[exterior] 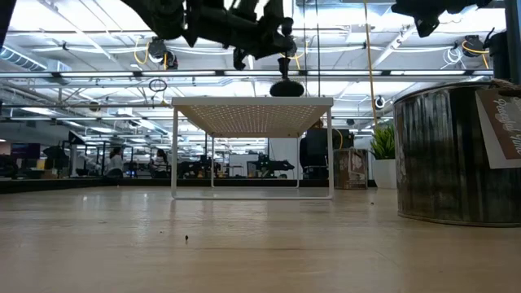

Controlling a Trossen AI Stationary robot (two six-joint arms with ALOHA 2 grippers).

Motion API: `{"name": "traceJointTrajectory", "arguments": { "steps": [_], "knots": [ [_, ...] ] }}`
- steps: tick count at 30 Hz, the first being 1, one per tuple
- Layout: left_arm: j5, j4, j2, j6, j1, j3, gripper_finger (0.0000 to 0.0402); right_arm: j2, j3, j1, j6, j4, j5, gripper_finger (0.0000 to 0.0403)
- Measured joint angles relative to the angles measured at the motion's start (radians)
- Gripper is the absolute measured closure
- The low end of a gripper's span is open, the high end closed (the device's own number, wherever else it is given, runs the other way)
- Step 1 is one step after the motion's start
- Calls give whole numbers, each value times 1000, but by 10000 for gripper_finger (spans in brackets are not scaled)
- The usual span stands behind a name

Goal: Pick & Place candle stick holders
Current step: Put the top black candle holder on the shelf aligned with the other black candle holder

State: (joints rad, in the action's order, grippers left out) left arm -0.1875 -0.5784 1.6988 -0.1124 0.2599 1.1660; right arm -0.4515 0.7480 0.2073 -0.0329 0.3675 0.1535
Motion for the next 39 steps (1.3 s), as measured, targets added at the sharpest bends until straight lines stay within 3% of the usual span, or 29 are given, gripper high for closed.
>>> {"name": "traceJointTrajectory", "arguments": {
  "steps": [11,39],
  "knots": [
    [21,-21,64,-15,17,0,389,11,-14,0,-6,-24,0,330],
    [-23,-20,94,63,16,2,389,11,-14,0,-7,-26,0,330]
  ]
}}
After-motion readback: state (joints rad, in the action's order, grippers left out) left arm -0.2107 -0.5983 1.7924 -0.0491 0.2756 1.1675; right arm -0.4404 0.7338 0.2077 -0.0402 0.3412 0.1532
